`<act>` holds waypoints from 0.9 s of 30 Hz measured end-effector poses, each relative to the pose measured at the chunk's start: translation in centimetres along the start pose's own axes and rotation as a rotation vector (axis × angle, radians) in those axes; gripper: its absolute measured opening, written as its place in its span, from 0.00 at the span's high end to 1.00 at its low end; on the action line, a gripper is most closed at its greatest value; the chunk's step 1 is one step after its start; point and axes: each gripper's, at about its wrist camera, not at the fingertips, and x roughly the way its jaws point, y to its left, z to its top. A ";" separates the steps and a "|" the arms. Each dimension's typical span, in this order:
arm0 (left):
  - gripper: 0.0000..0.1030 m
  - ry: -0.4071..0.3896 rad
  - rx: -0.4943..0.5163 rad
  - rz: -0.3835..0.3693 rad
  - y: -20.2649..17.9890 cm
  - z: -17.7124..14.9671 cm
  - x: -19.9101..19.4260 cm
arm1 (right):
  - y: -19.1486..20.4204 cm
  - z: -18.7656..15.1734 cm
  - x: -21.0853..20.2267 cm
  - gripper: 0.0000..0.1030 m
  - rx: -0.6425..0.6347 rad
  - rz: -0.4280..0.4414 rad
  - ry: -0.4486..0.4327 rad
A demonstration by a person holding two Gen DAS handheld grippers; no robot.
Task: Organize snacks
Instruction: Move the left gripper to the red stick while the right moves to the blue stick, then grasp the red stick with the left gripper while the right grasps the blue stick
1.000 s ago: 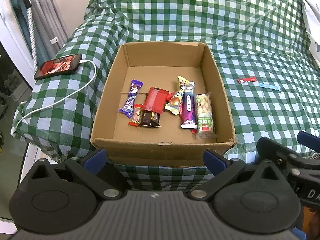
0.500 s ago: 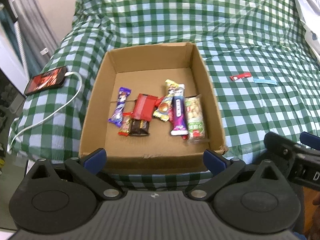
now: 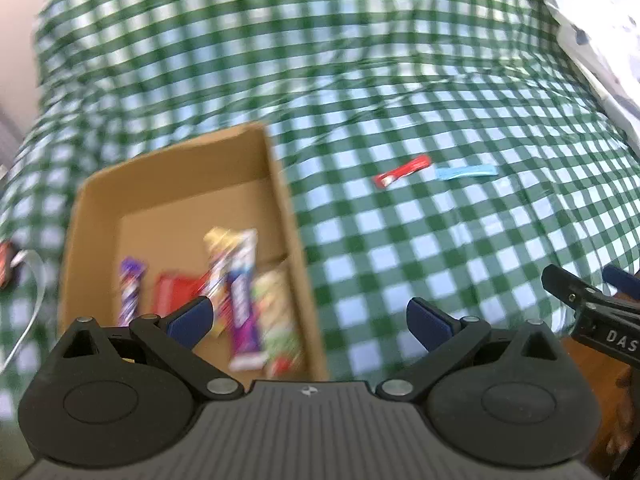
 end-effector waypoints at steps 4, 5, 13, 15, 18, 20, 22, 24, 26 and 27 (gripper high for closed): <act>0.00 0.027 0.076 -0.033 -3.8 4.9 6.2 | -2.8 2.6 5.2 0.01 -0.113 -0.046 -0.043; 0.00 0.033 0.093 -0.040 -4.6 5.8 7.9 | -3.5 3.3 6.8 0.01 -0.150 -0.052 -0.050; 0.00 0.026 0.312 -0.036 -11.0 13.3 23.1 | -7.0 7.5 22.9 0.01 -0.475 -0.003 0.082; 0.00 0.014 0.366 -0.055 -11.7 14.4 25.3 | -7.2 8.2 26.1 0.01 -0.538 0.029 0.099; 0.00 0.058 0.433 -0.096 -12.3 15.3 29.1 | -7.1 8.6 29.8 0.01 -0.651 0.118 0.160; 0.00 0.063 0.389 -0.184 -11.2 16.0 30.2 | -7.5 9.1 30.7 0.00 -0.657 0.207 0.112; 0.00 0.089 0.334 -0.237 -10.2 16.5 31.1 | -8.0 9.3 31.1 0.00 -0.679 0.249 0.086; 0.00 0.073 0.318 -0.255 -9.7 16.3 31.4 | -8.2 9.1 31.1 0.00 -0.689 0.260 0.065; 0.01 0.052 0.337 -0.233 -10.0 16.1 31.2 | -8.1 8.7 30.9 0.01 -0.693 0.257 0.044; 0.10 0.036 0.352 -0.237 -10.2 16.0 30.9 | -8.1 8.7 30.8 0.05 -0.690 0.255 0.041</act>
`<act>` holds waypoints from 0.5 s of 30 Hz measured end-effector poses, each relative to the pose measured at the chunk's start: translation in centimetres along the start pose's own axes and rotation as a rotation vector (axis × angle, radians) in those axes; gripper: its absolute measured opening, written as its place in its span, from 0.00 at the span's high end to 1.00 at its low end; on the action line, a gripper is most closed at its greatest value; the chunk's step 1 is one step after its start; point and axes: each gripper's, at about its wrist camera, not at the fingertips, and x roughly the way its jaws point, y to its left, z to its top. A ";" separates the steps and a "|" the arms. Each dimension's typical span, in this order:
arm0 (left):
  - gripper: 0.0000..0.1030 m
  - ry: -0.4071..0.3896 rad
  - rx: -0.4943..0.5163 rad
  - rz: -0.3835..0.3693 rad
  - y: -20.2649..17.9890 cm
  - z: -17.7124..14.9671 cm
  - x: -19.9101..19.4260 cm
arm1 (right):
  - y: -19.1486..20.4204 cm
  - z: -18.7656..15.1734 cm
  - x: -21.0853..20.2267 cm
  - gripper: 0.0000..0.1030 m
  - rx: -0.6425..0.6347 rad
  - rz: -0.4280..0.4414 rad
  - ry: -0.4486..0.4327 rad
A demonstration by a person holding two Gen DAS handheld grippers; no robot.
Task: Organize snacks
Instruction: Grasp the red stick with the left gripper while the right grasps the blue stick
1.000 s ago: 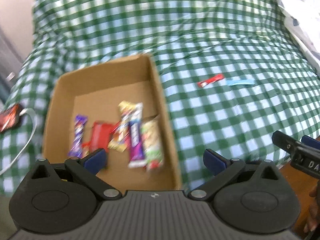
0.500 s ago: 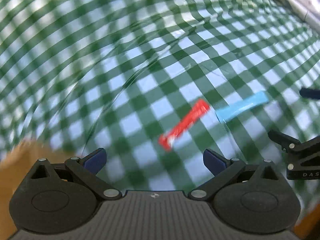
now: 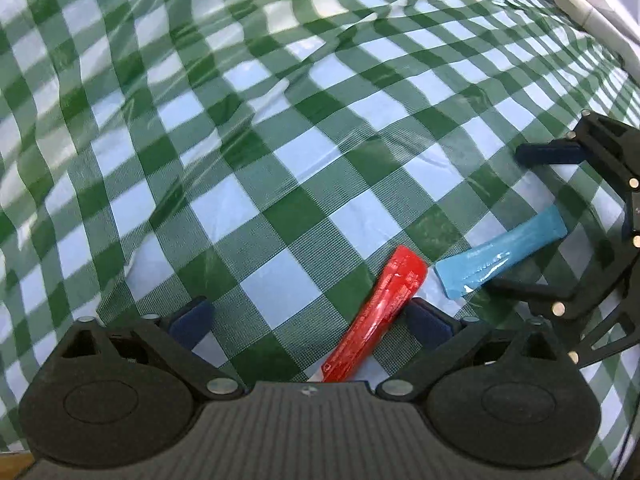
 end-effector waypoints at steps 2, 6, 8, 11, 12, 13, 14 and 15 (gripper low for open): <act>0.83 -0.027 0.007 -0.039 -0.9 0.0 -1.4 | 0.6 0.0 -0.7 0.28 -0.003 0.022 -0.013; 0.92 -0.010 -0.033 -0.036 -1.8 -0.7 -2.9 | 2.3 -0.2 -2.3 0.82 0.022 0.017 -0.010; 0.92 -0.010 -0.071 -0.044 -1.9 -1.4 -4.1 | 2.9 -0.1 -2.9 0.86 0.075 -0.026 0.010; 0.92 -0.041 -0.119 -0.059 -2.0 -2.9 -7.3 | 3.6 -0.2 -5.1 0.86 0.202 -0.080 -0.006; 0.92 -0.047 -0.130 -0.059 -2.3 -3.2 -8.3 | 3.8 -0.2 -6.2 0.86 0.247 -0.089 -0.022; 0.92 -0.056 -0.144 -0.064 -2.4 -3.5 -9.7 | 4.2 -0.2 -7.2 0.86 0.287 -0.104 -0.036; 0.92 -0.069 -0.158 -0.069 -2.6 -4.2 -11.2 | 4.8 -0.3 -8.5 0.86 0.329 -0.118 -0.052; 0.92 -0.080 -0.169 -0.069 -2.8 -4.8 -12.5 | 5.3 -0.3 -9.6 0.86 0.366 -0.125 -0.071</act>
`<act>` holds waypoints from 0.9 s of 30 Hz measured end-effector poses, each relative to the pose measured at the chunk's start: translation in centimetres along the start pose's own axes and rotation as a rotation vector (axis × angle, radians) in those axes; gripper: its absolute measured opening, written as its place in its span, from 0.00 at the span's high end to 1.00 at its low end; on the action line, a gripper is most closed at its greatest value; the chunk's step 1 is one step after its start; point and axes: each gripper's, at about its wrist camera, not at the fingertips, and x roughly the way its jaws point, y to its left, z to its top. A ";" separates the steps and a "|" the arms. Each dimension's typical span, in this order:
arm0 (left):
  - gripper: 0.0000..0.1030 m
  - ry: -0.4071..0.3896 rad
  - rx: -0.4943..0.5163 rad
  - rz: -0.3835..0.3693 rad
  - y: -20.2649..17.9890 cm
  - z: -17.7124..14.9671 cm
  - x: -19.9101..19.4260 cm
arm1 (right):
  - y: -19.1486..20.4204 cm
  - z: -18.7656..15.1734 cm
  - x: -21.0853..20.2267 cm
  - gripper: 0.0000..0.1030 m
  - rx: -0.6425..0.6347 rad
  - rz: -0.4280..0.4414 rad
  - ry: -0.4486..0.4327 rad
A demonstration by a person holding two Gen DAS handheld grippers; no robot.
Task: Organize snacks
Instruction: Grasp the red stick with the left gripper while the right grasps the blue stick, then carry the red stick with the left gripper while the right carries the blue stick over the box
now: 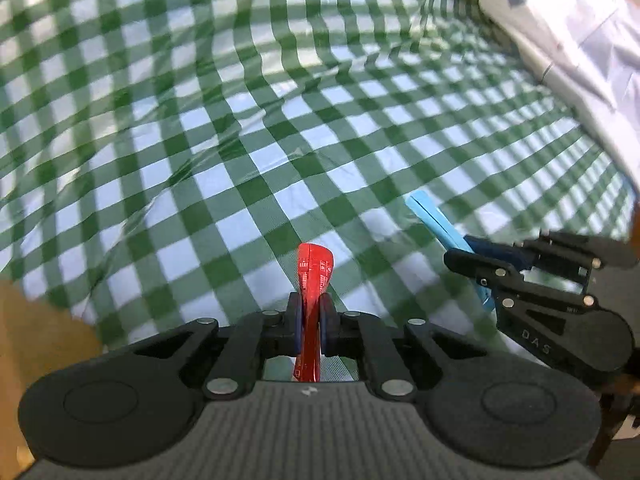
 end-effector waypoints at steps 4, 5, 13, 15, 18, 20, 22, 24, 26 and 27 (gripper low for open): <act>0.92 -0.056 -0.027 -0.008 -1.7 -2.4 -5.9 | 2.1 -0.6 -5.3 0.86 0.142 0.000 -0.059; 0.92 -0.072 -0.030 -0.015 -1.9 -3.2 -7.5 | 2.9 -0.8 -6.7 0.86 0.168 0.006 -0.077; 0.92 -0.162 -0.037 0.048 -2.9 -10.6 -17.8 | 10.4 -2.2 -15.7 0.86 0.204 0.113 -0.109; 0.92 -0.178 -0.071 0.076 -2.6 -12.8 -20.3 | 12.4 -2.6 -17.6 0.86 0.187 0.137 -0.111; 0.92 -0.201 -0.113 0.115 -2.1 -16.1 -24.0 | 15.2 -3.5 -20.3 0.86 0.175 0.188 -0.102; 0.92 -0.199 -0.143 0.157 -1.7 -18.5 -26.2 | 17.2 -4.0 -21.8 0.86 0.164 0.224 -0.090; 0.92 -0.176 -0.186 0.200 -1.0 -20.4 -27.8 | 19.2 -4.8 -23.2 0.86 0.156 0.253 -0.079; 0.92 -0.150 -0.229 0.232 -0.3 -22.6 -29.1 | 21.1 -5.5 -24.3 0.86 0.142 0.275 -0.060; 0.92 -0.141 -0.267 0.248 0.6 -24.8 -30.4 | 22.9 -6.2 -25.1 0.86 0.132 0.284 -0.040; 0.92 -0.142 -0.280 0.263 0.8 -26.0 -31.1 | 23.8 -6.6 -25.4 0.86 0.123 0.288 -0.028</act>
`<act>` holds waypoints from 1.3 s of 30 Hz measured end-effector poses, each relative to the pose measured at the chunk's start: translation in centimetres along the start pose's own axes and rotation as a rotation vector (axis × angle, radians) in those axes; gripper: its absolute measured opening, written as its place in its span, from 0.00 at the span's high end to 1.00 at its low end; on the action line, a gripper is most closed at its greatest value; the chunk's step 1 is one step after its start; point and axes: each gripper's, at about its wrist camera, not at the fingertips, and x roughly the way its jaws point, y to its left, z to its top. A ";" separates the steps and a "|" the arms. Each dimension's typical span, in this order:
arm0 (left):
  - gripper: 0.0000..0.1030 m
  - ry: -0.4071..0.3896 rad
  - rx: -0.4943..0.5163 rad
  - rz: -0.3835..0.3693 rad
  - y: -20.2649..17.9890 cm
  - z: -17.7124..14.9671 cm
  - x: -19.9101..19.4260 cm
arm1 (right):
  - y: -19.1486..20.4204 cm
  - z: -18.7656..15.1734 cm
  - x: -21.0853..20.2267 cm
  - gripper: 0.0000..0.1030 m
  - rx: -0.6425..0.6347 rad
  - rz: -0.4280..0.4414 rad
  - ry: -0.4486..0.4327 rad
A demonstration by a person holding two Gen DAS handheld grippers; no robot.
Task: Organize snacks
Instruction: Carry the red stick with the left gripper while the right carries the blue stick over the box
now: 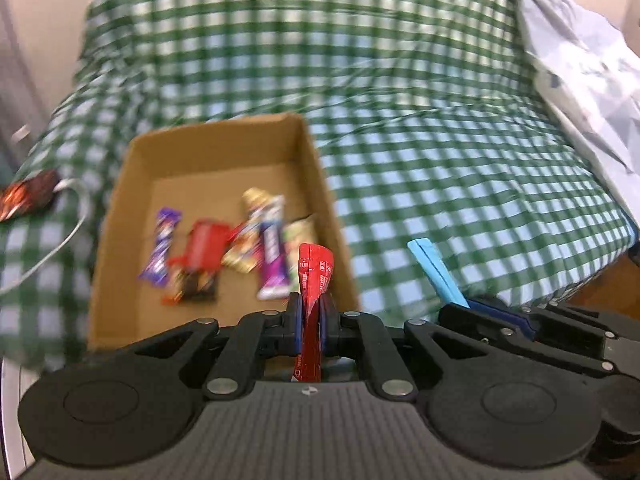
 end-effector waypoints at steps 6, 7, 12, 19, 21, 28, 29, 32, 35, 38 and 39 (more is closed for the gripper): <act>0.92 -0.021 -0.070 0.040 3.7 -4.4 -3.0 | 3.9 -1.4 -1.4 0.86 -0.069 -0.002 0.020; 0.92 -0.027 -0.080 0.041 4.1 -4.9 -3.5 | 4.3 -1.5 -1.7 0.86 -0.079 -0.005 0.015; 0.91 -0.069 -0.111 0.033 5.1 -6.4 -5.5 | 6.4 -2.4 -3.0 0.86 -0.135 -0.013 0.001; 0.91 -0.092 -0.125 0.011 5.4 -7.3 -6.3 | 7.9 -2.8 -3.7 0.86 -0.186 -0.031 -0.009; 0.91 -0.091 -0.130 0.006 5.5 -7.4 -6.3 | 8.0 -2.8 -3.7 0.86 -0.192 -0.037 -0.007; 0.91 -0.088 -0.128 0.006 5.5 -7.5 -6.2 | 8.1 -3.0 -3.5 0.86 -0.199 -0.045 0.011; 0.91 -0.087 -0.129 0.006 5.4 -7.6 -6.3 | 8.1 -2.9 -3.5 0.86 -0.199 -0.045 0.013; 0.91 -0.081 -0.130 0.006 5.1 -7.8 -6.2 | 8.1 -2.9 -3.3 0.86 -0.200 -0.045 0.018; 0.91 -0.077 -0.130 0.006 5.0 -7.9 -6.1 | 8.2 -3.0 -3.2 0.86 -0.199 -0.046 0.020; 0.91 -0.071 -0.133 0.006 5.1 -7.7 -5.9 | 8.1 -3.2 -2.8 0.86 -0.198 -0.046 0.027; 0.91 -0.069 -0.134 0.007 5.0 -7.7 -5.8 | 8.1 -3.2 -2.8 0.86 -0.197 -0.046 0.029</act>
